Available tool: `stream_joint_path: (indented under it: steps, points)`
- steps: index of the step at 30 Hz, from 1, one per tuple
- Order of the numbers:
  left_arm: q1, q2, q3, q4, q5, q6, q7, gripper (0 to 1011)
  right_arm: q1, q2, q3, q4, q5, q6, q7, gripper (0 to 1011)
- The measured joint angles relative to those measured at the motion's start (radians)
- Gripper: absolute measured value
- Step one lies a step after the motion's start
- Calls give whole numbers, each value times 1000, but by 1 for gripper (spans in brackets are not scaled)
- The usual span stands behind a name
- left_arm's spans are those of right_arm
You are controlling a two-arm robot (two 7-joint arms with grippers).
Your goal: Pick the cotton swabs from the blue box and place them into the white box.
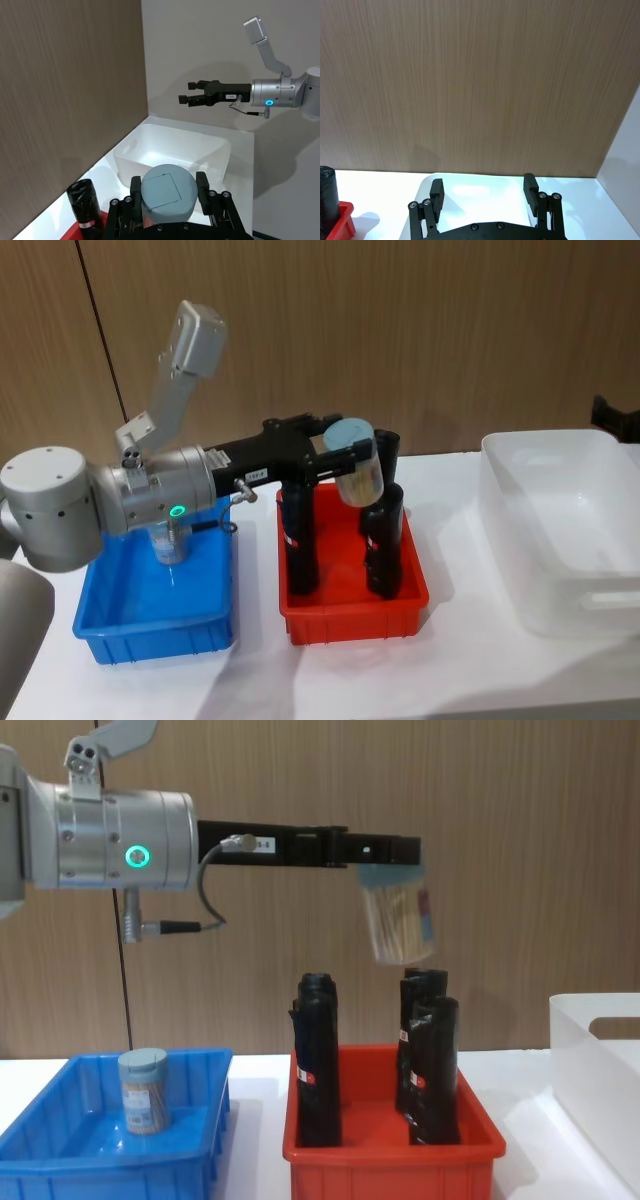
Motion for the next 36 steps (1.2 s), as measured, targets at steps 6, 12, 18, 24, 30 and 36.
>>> stream_joint_path:
  steps: [6,12,18,24,30,36]
  points:
    - [-20,-10,4,24,-2,2,-22,660,0,0,0,0,0,0,0,1002]
    - [-35,-18,8,43,-3,4,-40,660,0,0,0,0,0,0,0,1002]
    - [-43,-22,9,52,-3,5,-48,660,-1,2,3,-2,0,-9,7,1002]
    - [-48,-25,10,58,-4,6,-55,660,-6,12,10,-11,2,-32,39,1002]
    - [-51,-26,11,63,-4,6,-59,660,-16,26,20,-25,6,-53,90,1002]
    - [-53,-27,11,65,-4,6,-60,660,-33,47,34,-45,25,-76,177,1002]
